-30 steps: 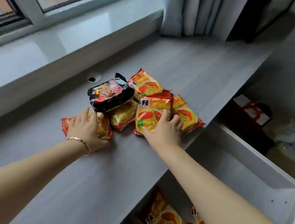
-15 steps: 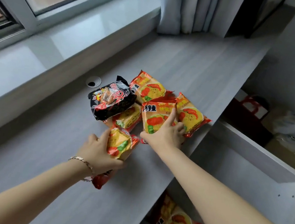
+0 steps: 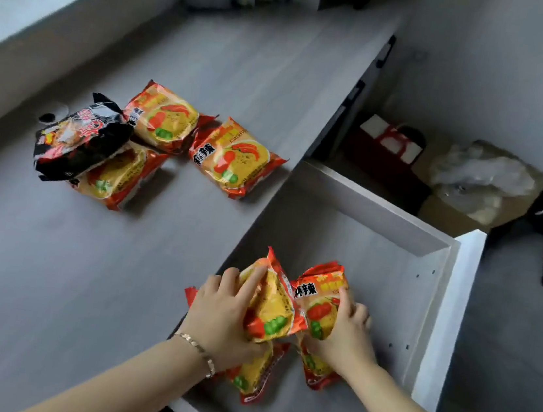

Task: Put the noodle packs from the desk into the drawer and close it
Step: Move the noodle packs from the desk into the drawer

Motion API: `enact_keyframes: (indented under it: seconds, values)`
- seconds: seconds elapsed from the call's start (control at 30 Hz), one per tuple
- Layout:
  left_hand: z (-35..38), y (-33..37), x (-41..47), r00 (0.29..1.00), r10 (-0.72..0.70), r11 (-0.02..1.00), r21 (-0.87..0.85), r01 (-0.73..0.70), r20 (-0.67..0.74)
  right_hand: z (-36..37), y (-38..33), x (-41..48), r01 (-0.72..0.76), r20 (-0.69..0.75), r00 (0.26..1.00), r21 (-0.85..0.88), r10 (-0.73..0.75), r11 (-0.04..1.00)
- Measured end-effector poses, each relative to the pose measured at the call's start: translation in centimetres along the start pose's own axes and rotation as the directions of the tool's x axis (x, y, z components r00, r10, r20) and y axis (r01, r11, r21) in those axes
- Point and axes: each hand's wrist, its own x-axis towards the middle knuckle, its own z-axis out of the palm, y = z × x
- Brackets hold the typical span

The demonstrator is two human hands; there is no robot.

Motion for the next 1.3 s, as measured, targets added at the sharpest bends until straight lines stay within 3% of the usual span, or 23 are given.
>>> enact_keyframes:
  seconds: [0.07, 0.13, 0.3, 0.43, 0.5, 0.57, 0.63, 0.67, 0.7, 0.77, 0.97, 1.13, 1.3]
  values:
    - [2.9, 0.7, 1.4, 0.997, 0.005, 0.983, 0.18, -0.018, 0.077, 0.9, 0.4, 0.8, -0.044, 0.025, 0.999, 0.001, 0.044, 0.999]
    - [5.7, 1.1, 2.6, 0.982, -0.024, 0.969, 0.247, -0.024, 0.189, 1.3, 0.8, 1.4, -0.05, 0.04, 0.998, -0.006, 0.05, 0.999]
    - [9.6, 0.7, 4.0, 0.914, -0.259, 0.951, 0.248, 0.185, 0.313, 0.5, 3.0, 2.4, 0.007, 0.017, 1.0, 0.076, -0.009, 0.997]
    - [8.9, 1.4, 4.4, 0.893, -0.239, 0.962, 0.219, 0.164, 0.381, -0.1, 5.6, 2.6, -0.028, -0.031, 0.999, -0.033, 0.027, 0.999]
    - [7.5, 2.2, 4.6, 0.942, -0.146, 0.98, 0.177, 0.095, 0.302, -0.7, 6.0, 2.6, -0.038, -0.074, 0.997, -0.046, 0.034, 0.998]
    - [5.4, 2.8, 4.7, 0.988, 0.06, 0.983, 0.164, -0.083, 0.141, -1.7, 5.4, 2.8, 0.014, -0.106, 0.994, -0.051, -0.019, 0.999]
    - [2.8, 2.6, 4.9, 0.961, 0.248, 0.955, 0.195, -0.222, -0.121, -3.2, 3.4, 3.1, 0.11, -0.123, 0.986, -0.027, -0.113, 0.994]
    - [1.3, 2.1, 5.1, 0.929, 0.272, 0.955, 0.189, -0.228, -0.252, -4.1, 2.1, 3.2, 0.16, -0.136, 0.978, -0.014, -0.16, 0.987]
    - [-0.1, 1.7, 5.3, 0.903, 0.251, 0.964, 0.168, -0.203, -0.35, -4.9, 0.6, 3.4, 0.205, -0.152, 0.967, -0.001, -0.203, 0.979]
    - [-3.6, 0.3, 5.4, 0.906, 0.075, 0.997, 0.063, -0.053, -0.417, -6.6, -3.1, 3.6, 0.309, -0.197, 0.934, 0.018, -0.299, 0.951]
    - [-10.1, -7.0, 6.4, 0.815, -0.282, 0.954, -0.062, 0.292, -0.506, -9.9, -15.2, 4.0, 0.541, -0.249, 0.814, -0.008, -0.525, 0.841]
    - [-10.8, -12.0, 6.6, 0.805, -0.455, 0.887, -0.108, 0.45, -0.381, -9.1, -21.8, 7.0, 0.415, -0.085, 0.896, -0.181, -0.435, 0.892]
    - [-10.5, -15.6, 6.6, 0.809, -0.465, 0.857, 0.046, 0.513, -0.361, -8.1, -23.2, 8.8, 0.293, -0.156, 0.934, -0.18, -0.321, 0.939]
